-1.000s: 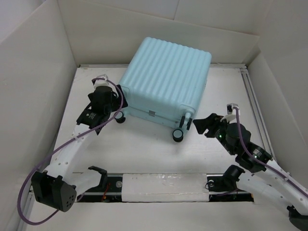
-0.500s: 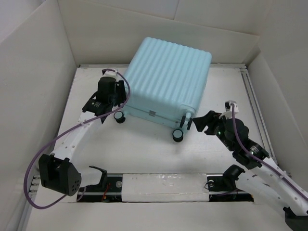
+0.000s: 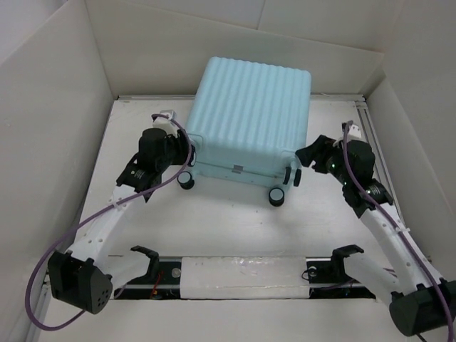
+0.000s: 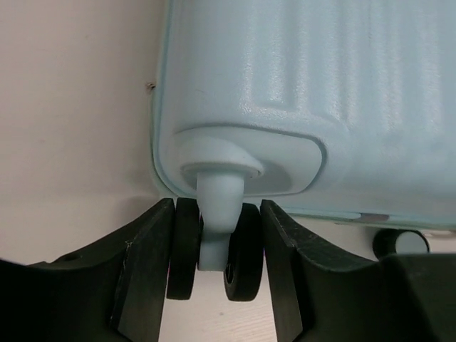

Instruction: Pack the luggage

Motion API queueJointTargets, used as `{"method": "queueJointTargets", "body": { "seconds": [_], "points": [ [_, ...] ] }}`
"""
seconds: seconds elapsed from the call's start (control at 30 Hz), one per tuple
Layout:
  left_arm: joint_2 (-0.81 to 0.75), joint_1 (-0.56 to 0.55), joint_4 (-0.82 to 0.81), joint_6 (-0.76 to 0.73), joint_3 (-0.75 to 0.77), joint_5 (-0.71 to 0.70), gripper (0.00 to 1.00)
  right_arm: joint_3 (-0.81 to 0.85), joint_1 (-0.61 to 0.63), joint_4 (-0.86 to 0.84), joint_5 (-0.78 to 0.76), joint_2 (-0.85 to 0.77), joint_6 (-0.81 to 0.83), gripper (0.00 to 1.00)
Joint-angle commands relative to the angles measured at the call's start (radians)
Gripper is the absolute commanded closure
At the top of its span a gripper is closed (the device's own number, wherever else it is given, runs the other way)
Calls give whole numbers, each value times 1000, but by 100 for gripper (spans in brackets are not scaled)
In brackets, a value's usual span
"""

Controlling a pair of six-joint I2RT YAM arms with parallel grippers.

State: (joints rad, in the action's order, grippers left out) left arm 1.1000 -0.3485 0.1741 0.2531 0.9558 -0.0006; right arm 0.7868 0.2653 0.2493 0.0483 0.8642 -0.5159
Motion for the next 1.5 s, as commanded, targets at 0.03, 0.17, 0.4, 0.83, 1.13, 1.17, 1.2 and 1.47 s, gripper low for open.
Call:
{"method": "queueJointTargets", "body": {
  "seconds": [0.03, 0.17, 0.4, 0.83, 1.13, 1.17, 1.2, 1.47],
  "points": [
    [-87, -67, -44, 132, -107, 296, 100, 74, -100, -130, 226, 151, 42, 31],
    [-123, -236, -60, 181, -131, 246, 100, 210, -133, -177, 349, 334, 62, 31],
    [-98, -601, -125, 282, -88, 51, 100, 509, -124, -130, 631, 532, 79, 38],
    [-245, -652, -173, 353, -146, -148, 100, -119, -103, -183, 372, -363, 33, 87],
    [-330, -642, -130, 362, -137, -214, 100, -474, -43, -355, 139, -379, 8, 98],
    [-330, -633, -119, 353, -121, -214, 100, -503, -43, -387, 125, -364, 8, 83],
    [-330, -633, -119, 353, -108, -214, 100, -512, -43, -451, 116, -343, 8, 74],
    [-348, -633, -139, 353, -129, -162, 100, -598, -43, -904, 78, -92, 71, 44]
  ]
}}
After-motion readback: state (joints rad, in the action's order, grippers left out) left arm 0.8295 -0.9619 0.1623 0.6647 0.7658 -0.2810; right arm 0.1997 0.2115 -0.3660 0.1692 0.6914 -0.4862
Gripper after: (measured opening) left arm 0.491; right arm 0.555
